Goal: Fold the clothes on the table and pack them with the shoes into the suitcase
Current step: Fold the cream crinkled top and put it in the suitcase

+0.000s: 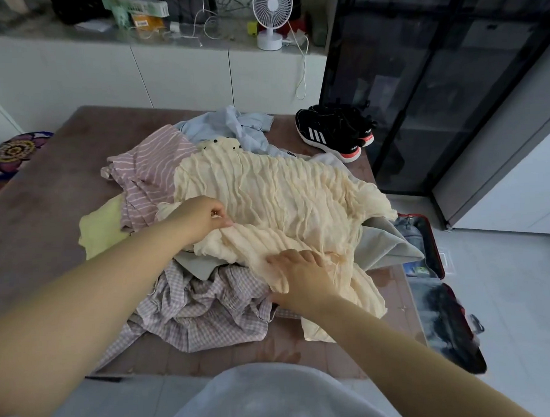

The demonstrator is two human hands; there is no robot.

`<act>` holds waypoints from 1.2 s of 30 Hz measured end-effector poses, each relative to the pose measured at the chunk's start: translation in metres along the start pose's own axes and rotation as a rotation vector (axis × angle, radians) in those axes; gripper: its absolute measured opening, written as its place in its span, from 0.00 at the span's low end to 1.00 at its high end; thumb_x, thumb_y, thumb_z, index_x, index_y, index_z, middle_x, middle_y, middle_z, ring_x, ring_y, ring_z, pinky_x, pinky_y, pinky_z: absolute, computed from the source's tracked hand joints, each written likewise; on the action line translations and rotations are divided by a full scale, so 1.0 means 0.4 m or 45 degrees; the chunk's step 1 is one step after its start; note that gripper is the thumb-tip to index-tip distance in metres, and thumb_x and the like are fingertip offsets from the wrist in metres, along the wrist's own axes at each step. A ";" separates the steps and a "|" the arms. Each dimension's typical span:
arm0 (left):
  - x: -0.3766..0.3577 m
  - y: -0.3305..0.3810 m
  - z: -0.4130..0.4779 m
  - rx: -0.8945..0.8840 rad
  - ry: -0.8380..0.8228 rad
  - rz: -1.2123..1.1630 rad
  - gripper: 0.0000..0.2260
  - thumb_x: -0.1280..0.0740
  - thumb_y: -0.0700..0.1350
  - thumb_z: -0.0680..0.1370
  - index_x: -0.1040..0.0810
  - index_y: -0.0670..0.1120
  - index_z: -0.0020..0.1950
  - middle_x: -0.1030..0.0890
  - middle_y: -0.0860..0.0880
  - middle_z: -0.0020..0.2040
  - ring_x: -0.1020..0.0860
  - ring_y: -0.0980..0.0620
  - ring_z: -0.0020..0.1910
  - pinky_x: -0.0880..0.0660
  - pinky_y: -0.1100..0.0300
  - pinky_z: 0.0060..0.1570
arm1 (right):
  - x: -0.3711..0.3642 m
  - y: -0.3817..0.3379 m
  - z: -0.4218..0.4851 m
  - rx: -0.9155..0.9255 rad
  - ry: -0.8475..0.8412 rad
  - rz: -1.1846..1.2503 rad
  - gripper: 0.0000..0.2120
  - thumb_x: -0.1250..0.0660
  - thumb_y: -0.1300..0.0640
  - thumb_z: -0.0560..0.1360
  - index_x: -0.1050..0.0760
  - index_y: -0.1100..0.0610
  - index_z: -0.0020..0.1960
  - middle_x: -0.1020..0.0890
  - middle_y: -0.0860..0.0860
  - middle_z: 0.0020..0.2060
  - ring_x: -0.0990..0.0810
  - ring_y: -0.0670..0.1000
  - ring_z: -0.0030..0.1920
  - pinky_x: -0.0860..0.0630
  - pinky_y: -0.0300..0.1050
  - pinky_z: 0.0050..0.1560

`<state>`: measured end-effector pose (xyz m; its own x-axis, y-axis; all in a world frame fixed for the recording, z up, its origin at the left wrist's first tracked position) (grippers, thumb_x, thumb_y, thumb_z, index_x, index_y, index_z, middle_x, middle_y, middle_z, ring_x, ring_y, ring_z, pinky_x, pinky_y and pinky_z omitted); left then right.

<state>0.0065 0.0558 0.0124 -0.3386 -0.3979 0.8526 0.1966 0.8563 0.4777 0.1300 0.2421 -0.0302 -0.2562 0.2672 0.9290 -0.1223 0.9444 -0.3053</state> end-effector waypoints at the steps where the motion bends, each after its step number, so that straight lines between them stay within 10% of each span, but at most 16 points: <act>1: 0.005 -0.005 -0.001 -0.015 0.002 -0.003 0.11 0.31 0.49 0.74 0.20 0.40 0.45 0.20 0.42 0.46 0.23 0.44 0.47 0.32 0.57 0.43 | -0.002 0.002 0.003 0.021 0.071 -0.035 0.25 0.34 0.47 0.73 0.32 0.48 0.68 0.27 0.49 0.63 0.34 0.54 0.66 0.47 0.47 0.70; 8: 0.059 -0.002 -0.015 -0.199 -0.178 -0.008 0.04 0.30 0.47 0.74 0.22 0.50 0.40 0.25 0.51 0.48 0.27 0.53 0.47 0.32 0.63 0.48 | 0.075 -0.071 -0.032 0.292 0.289 0.571 0.10 0.33 0.60 0.74 0.20 0.60 0.54 0.16 0.53 0.44 0.22 0.47 0.43 0.31 0.27 0.43; 13: 0.005 -0.034 -0.027 -0.139 -0.465 0.212 0.06 0.29 0.48 0.72 0.24 0.53 0.39 0.23 0.57 0.47 0.27 0.56 0.52 0.30 0.59 0.53 | -0.015 -0.153 -0.053 0.419 0.104 0.430 0.13 0.35 0.56 0.75 0.22 0.59 0.57 0.16 0.55 0.49 0.19 0.56 0.49 0.25 0.47 0.54; 20: 0.054 -0.127 0.027 0.035 0.231 -0.174 0.22 0.29 0.44 0.73 0.31 0.42 0.65 0.27 0.45 0.62 0.28 0.47 0.61 0.33 0.57 0.58 | 0.036 -0.079 -0.008 0.184 0.202 0.614 0.09 0.36 0.51 0.76 0.21 0.55 0.49 0.20 0.44 0.40 0.23 0.43 0.38 0.25 0.39 0.42; 26: 0.034 -0.217 0.077 0.417 0.269 -0.398 0.31 0.31 0.45 0.75 0.42 0.39 0.72 0.32 0.41 0.69 0.31 0.42 0.66 0.35 0.52 0.63 | 0.089 -0.084 0.124 0.242 0.354 0.542 0.09 0.36 0.54 0.77 0.21 0.55 0.53 0.22 0.46 0.48 0.23 0.46 0.48 0.26 0.40 0.50; 33: 0.025 -0.283 0.096 0.437 0.009 -0.312 0.22 0.28 0.44 0.71 0.28 0.41 0.64 0.23 0.44 0.61 0.25 0.45 0.59 0.29 0.54 0.59 | 0.072 -0.183 0.257 0.182 0.073 0.487 0.19 0.38 0.53 0.78 0.31 0.56 0.67 0.27 0.52 0.65 0.28 0.53 0.64 0.32 0.47 0.64; 36: 0.039 -0.290 0.075 0.423 -0.014 -0.028 0.08 0.29 0.47 0.72 0.22 0.43 0.44 0.22 0.45 0.44 0.23 0.44 0.50 0.33 0.60 0.42 | 0.061 -0.215 0.292 0.141 0.000 0.443 0.20 0.39 0.53 0.78 0.33 0.55 0.69 0.28 0.51 0.66 0.29 0.52 0.65 0.31 0.47 0.63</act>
<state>-0.0493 -0.0398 -0.0362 -0.3497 -0.4158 0.8395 -0.1209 0.9086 0.3997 0.0224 0.1448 -0.0058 -0.3006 0.5690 0.7654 -0.1309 0.7703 -0.6241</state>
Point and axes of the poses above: each hand's wrist, its own z-axis towards the middle knuckle, its own x-axis out of the back of the hand, y = z × x, the point moved 2 cm from there along z, towards the middle knuckle
